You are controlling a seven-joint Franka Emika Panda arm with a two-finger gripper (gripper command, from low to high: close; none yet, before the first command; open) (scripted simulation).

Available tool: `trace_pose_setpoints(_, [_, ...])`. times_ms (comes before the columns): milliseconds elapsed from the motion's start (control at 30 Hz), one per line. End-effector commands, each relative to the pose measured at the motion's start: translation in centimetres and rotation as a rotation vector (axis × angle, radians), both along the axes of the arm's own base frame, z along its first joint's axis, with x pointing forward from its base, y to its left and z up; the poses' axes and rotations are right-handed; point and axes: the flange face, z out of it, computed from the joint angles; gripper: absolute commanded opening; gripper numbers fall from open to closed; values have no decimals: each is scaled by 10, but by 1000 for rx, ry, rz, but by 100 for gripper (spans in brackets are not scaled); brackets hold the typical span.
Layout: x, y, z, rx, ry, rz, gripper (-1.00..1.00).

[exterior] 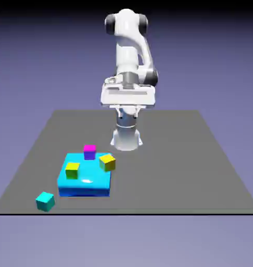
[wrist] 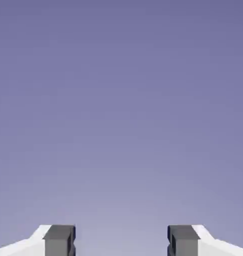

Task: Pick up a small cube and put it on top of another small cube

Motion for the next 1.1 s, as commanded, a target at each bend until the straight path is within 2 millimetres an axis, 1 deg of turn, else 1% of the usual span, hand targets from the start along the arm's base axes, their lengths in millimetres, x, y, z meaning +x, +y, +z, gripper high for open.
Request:
trace_pose_setpoints(0, [10, -10, -3, 28, 38, -43, 0])
trace_pose_setpoints(133, [46, -51, -19, 148, 183, -214, 0])
trace_pose_setpoints(267, [77, -95, -41, 280, 321, -378, 0])
trace_pose_setpoints(400, [101, -140, -68, 422, 451, -535, 0])
trace_pose_setpoints(533, [118, -185, -100, 574, 575, -680, 0])
trace_pose_setpoints(667, [129, -230, -134, 736, 692, -811, 0])
trace_pose_setpoints(800, [134, -274, -171, 907, 804, -925, 0])
trace_pose_setpoints(933, [133, -315, -209, 1085, 909, -1017, 0])
trace_pose_setpoints(1067, [126, -354, -248, 1270, 1010, -1086, 0])
